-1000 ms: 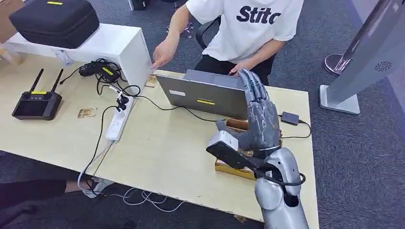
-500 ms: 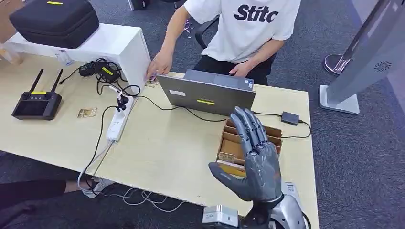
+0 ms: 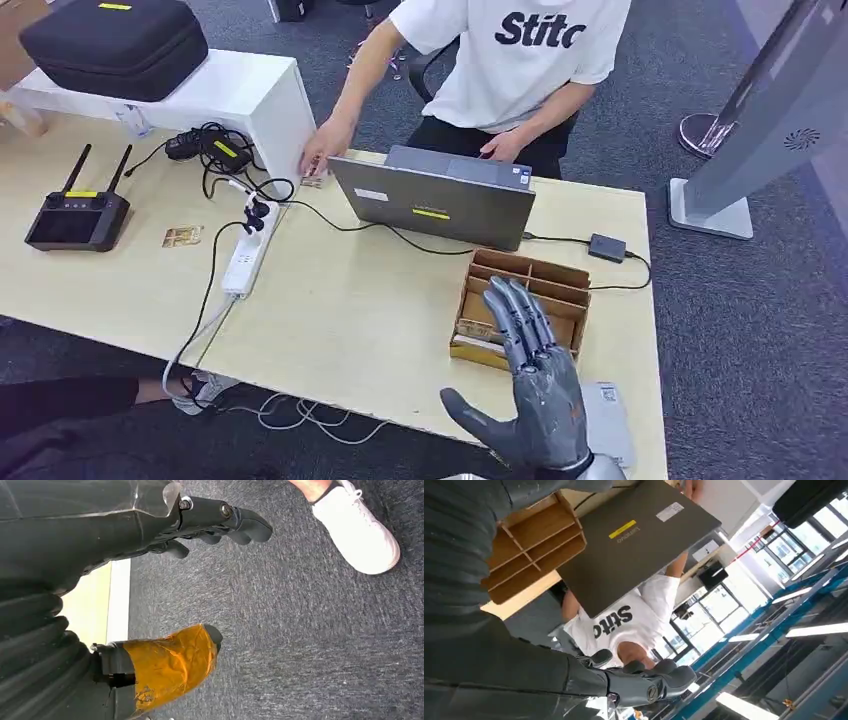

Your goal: Pass the card to the sensor for recognition and then transmit it.

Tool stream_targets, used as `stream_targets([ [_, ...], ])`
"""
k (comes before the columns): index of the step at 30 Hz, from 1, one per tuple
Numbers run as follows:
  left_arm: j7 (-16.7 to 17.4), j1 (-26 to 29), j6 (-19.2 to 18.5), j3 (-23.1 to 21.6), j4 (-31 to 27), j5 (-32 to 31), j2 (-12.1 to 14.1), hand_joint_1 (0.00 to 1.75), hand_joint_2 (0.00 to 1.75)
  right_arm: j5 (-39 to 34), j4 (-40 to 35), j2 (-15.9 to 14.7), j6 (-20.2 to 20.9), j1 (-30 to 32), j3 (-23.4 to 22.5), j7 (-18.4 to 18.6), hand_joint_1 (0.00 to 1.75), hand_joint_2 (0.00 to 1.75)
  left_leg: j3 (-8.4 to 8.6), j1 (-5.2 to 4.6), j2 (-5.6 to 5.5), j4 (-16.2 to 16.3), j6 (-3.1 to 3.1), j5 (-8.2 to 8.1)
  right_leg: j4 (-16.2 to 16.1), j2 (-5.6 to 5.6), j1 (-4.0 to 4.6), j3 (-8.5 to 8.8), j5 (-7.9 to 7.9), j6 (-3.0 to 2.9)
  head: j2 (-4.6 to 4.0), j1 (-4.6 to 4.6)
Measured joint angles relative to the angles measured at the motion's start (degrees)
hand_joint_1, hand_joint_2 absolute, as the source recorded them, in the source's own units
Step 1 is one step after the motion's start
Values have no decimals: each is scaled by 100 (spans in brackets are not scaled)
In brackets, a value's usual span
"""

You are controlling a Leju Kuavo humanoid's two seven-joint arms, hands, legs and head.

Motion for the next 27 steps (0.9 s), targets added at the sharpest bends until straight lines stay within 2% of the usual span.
stream_targets([
  [19, 0, 0, 28, 35, 2, 11, -15, 0, 175, -186, 101, -11, 109, 259, -256, -68, 0, 175, -1, 0, 0, 0, 0, 0, 0, 0, 0, 0, 0, 0, 0, 0],
  [27, 7, -1, 26, 35, 0, -2, -13, 0, 175, 20, 129, 120, 129, 211, -302, -74, 0, 175, -1, 0, -1, 0, 0, 0, 0, -1, 0, 0, 0, 0, 0, 0],
])
